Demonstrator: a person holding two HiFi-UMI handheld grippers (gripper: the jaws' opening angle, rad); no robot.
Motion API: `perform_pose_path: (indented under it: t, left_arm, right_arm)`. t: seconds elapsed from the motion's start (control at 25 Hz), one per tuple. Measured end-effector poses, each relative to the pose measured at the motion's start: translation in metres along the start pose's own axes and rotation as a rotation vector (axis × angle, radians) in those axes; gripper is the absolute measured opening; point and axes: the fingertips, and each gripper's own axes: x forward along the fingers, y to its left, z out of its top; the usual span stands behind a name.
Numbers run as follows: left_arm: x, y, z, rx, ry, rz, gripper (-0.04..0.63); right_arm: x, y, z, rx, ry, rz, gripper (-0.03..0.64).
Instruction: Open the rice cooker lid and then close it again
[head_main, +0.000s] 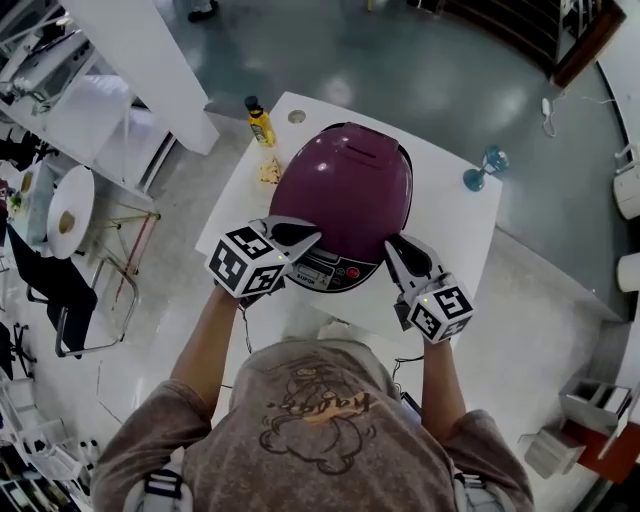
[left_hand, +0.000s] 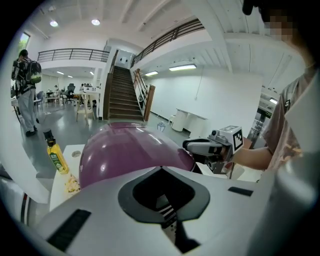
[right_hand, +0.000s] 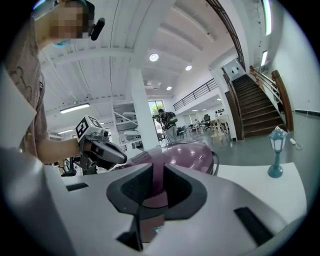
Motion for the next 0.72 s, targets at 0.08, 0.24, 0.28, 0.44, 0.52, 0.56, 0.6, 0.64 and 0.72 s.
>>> perform_pose_path:
  t: [0.08,0.24,0.28,0.44,0.52,0.56,0.6,0.64,0.72]
  left_arm:
    - [-0.010,0.004,0.007,-0.001,-0.052,0.022,0.020]
    - [-0.036,0.006,0.013,0.014,-0.142,0.040,0.020]
    - [-0.043,0.006,0.012,0.020,-0.157,0.043,0.020]
    - [-0.069,0.005,0.004,0.034,-0.218,0.046,0.020]
    - [-0.079,0.002,0.001,0.038,-0.255,0.037,0.020]
    - [-0.084,0.000,0.000,0.039,-0.278,0.029,0.020]
    - [-0.088,-0.003,-0.001,0.038,-0.303,0.021,0.020]
    - [-0.093,-0.006,-0.003,0.035,-0.327,0.014,0.020]
    - [-0.102,-0.012,-0.007,0.026,-0.363,0.002,0.020]
  right_arm:
    - [-0.003,0.001,0.004,0.012,-0.022,-0.033,0.071]
    - [-0.009,0.014,0.010,0.009,-0.045,-0.083,0.075]
    - [-0.010,0.019,0.011,0.002,-0.048,-0.096,0.075]
    - [-0.018,0.043,0.011,-0.008,-0.068,-0.144,0.075]
    - [-0.024,0.056,0.009,-0.014,-0.075,-0.169,0.075]
    - [-0.028,0.062,0.007,-0.019,-0.076,-0.182,0.075]
    - [-0.031,0.068,0.005,-0.023,-0.075,-0.193,0.077]
    - [-0.035,0.075,0.003,-0.027,-0.073,-0.202,0.078]
    - [-0.044,0.089,-0.003,-0.034,-0.066,-0.213,0.083]
